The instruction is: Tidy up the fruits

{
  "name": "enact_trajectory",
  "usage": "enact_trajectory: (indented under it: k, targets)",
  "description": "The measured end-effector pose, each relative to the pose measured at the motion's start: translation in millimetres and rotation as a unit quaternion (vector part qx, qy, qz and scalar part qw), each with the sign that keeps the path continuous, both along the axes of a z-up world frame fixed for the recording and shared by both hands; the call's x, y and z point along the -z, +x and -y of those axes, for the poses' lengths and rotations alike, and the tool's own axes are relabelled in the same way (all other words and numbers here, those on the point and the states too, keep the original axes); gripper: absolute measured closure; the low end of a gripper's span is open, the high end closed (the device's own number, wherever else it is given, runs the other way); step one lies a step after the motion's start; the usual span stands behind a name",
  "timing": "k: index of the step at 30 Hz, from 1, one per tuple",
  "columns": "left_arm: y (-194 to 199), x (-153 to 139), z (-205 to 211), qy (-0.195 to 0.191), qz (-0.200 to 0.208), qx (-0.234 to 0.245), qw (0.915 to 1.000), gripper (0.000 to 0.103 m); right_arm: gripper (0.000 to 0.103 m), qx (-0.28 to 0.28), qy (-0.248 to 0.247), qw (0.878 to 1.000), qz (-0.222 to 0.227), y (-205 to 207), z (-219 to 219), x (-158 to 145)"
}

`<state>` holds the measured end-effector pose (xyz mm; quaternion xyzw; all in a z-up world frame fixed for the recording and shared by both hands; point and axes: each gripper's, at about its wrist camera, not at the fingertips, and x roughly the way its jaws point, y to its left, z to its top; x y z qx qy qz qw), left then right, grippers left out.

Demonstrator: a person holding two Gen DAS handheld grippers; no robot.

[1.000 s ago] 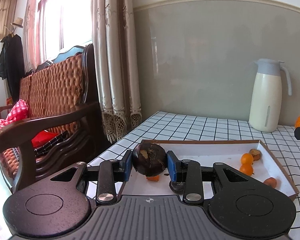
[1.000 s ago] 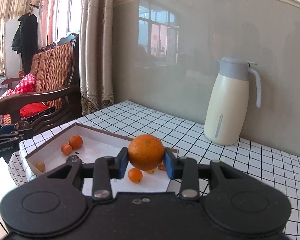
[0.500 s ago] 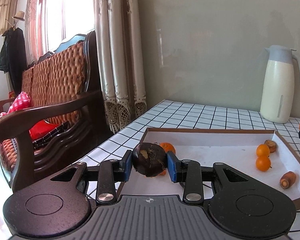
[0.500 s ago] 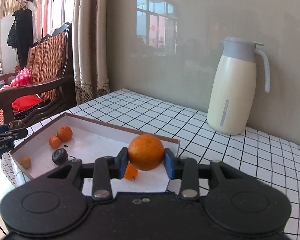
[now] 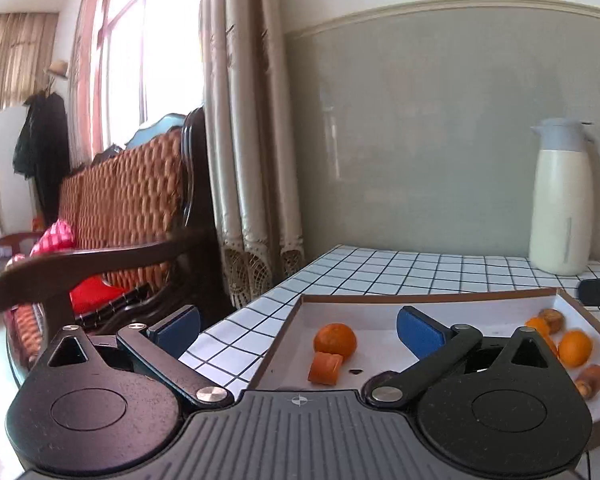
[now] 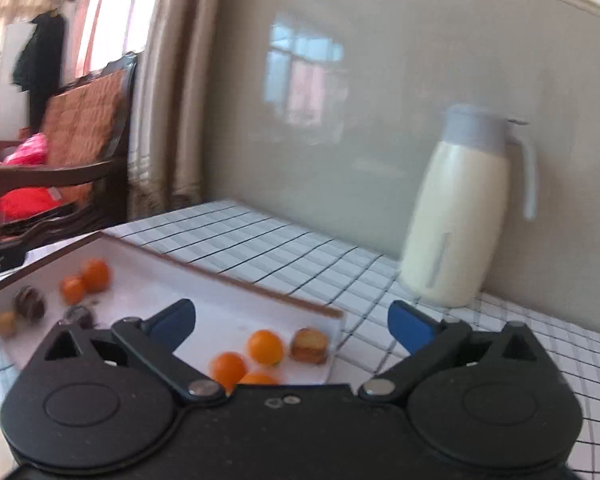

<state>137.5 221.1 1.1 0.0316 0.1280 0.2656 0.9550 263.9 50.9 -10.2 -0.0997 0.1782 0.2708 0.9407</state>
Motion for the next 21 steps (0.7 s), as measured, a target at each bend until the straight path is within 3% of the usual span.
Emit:
enact_trajectory:
  k: [9, 21]
  targets:
    - [-8, 4, 1, -0.033, -0.008, 0.001, 0.9994, 0.0, 0.006, 0.004, 0.027, 0.999, -0.022, 1, 5, 0]
    - [-11, 3, 5, -0.035, -0.004, 0.003, 0.9994, 0.0, 0.006, 0.005, 0.035, 0.999, -0.029, -2, 11, -3]
